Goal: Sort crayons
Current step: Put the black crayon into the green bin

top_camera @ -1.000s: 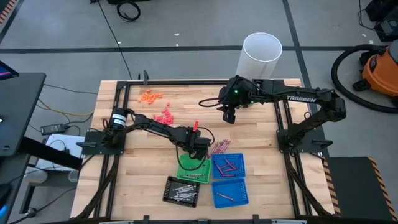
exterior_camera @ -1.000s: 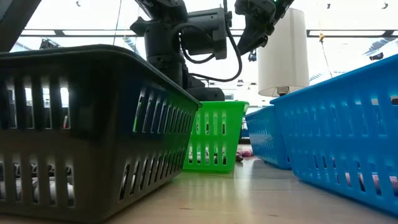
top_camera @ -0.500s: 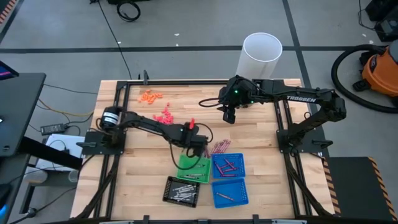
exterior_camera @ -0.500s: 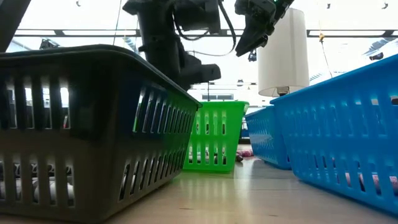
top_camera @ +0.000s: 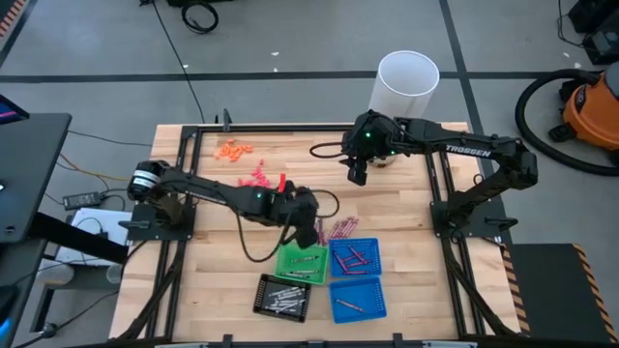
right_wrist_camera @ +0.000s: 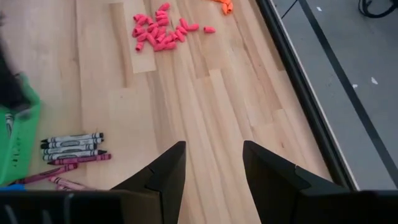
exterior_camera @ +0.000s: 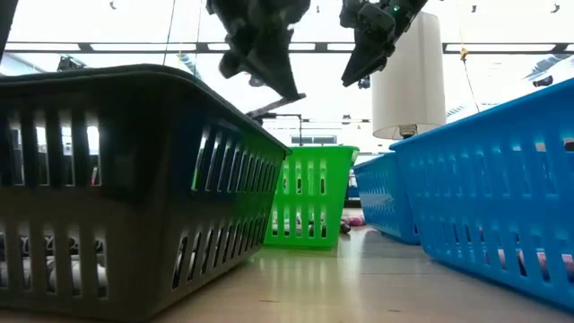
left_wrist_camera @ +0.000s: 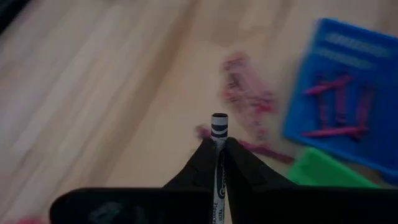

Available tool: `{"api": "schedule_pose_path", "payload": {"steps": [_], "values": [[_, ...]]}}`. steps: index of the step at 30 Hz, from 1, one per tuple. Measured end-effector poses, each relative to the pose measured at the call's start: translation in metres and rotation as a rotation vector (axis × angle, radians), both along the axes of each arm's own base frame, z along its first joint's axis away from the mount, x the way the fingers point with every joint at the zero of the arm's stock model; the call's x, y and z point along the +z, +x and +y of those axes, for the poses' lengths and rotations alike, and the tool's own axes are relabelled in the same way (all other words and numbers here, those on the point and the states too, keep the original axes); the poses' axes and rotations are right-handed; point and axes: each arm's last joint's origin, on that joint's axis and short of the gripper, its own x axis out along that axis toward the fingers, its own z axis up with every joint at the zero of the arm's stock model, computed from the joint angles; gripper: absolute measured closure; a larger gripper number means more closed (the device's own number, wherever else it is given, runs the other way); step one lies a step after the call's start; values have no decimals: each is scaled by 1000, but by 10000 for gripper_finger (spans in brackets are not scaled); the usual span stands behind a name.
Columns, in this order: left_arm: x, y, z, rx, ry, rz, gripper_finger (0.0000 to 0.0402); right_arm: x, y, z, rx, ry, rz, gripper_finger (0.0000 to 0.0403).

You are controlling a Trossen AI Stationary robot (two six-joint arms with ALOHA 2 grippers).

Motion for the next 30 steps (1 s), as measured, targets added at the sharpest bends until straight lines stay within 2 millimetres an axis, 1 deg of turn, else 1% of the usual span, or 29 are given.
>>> {"api": "schedule_pose_path", "payload": {"steps": [3,5,8,15,20,24,30], "values": [[0,1,-11,-94,6,-5,387,0,0,1,23,13,-4,235],[-2,2,-18,-126,0,-6,387,0,0,1,35,24,-8,235],[-6,2,-27,-156,-14,6,387,0,1,3,47,32,-9,235],[-7,-2,-46,-235,-43,11,387,0,2,5,57,32,-12,235],[-22,3,-59,-277,-61,37,384,0,2,5,57,32,-12,235],[-35,10,-65,-284,-67,42,370,0,2,6,53,43,-14,235],[-38,13,-67,-293,-123,32,343,0,2,7,67,55,-18,235]]}}
